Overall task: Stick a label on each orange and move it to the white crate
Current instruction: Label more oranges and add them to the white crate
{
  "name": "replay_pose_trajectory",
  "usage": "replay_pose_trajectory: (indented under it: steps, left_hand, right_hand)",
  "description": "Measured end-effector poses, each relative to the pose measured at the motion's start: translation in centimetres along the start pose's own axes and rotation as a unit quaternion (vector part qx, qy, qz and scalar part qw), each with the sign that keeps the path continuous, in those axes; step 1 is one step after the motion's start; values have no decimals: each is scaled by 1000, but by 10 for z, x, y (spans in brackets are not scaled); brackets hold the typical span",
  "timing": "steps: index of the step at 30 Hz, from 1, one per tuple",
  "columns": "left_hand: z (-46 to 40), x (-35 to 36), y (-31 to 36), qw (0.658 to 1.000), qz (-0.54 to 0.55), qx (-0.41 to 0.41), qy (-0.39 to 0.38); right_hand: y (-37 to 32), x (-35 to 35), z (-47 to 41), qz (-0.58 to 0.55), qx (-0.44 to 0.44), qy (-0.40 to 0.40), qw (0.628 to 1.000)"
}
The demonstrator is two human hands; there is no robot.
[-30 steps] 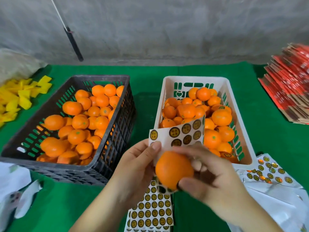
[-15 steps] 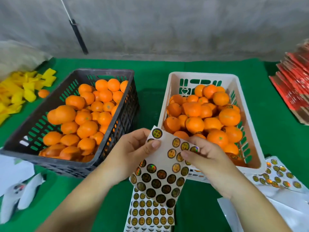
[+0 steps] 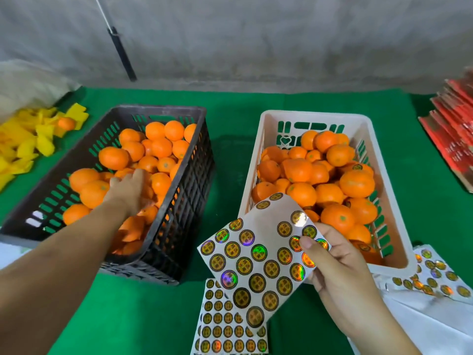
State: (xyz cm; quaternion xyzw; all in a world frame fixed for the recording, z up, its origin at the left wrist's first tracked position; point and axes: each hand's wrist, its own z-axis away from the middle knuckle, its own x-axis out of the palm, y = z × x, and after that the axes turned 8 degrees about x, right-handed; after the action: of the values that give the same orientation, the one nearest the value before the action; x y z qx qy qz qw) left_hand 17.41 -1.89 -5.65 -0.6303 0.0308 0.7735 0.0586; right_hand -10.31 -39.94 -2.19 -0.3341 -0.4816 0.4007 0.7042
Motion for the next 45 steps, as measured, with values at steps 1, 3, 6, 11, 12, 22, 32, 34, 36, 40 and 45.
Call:
replay_pose_trajectory:
  steps: [1,3,6,11,12,22,32,34,36,40,45]
  left_hand:
    - [4,-10,4,997,63,-26,36]
    - [28,-38,23,950,277,-72,122]
    - [86,-77,76,756,642,-61,111]
    - [162,-90,144,597,795,38,-102]
    - [170,-86,150,572,805,60,-147]
    - [224,-58,183,604,768,151,-151]
    - [251,-72,183,713,622,322,-42]
    - [253,-73,181,724,599,339,-38]
    - [255,-74,179,729,584,354,-36]
    - [256,-73,178,747,548,376,-23]
    - [259,-67,190,751,572,329,-37]
  right_hand:
    - [-1,1,0,-1,-5,2,1000]
    - [-4,2,1,13,-11,14,1000]
    - [-7,2,2,34,-19,22,999]
    - [-15,4,8,35,-51,-13,998]
    - [-17,4,10,44,-62,-15,997]
    - [-29,5,38,369,-188,123,902]
    - [-49,23,46,543,-388,92,739]
    - [-55,21,50,514,-359,72,776]
    - [-60,19,55,476,-328,50,814]
    - [-67,19,62,360,-304,56,880]
    - [-63,38,71,365,-394,165,827]
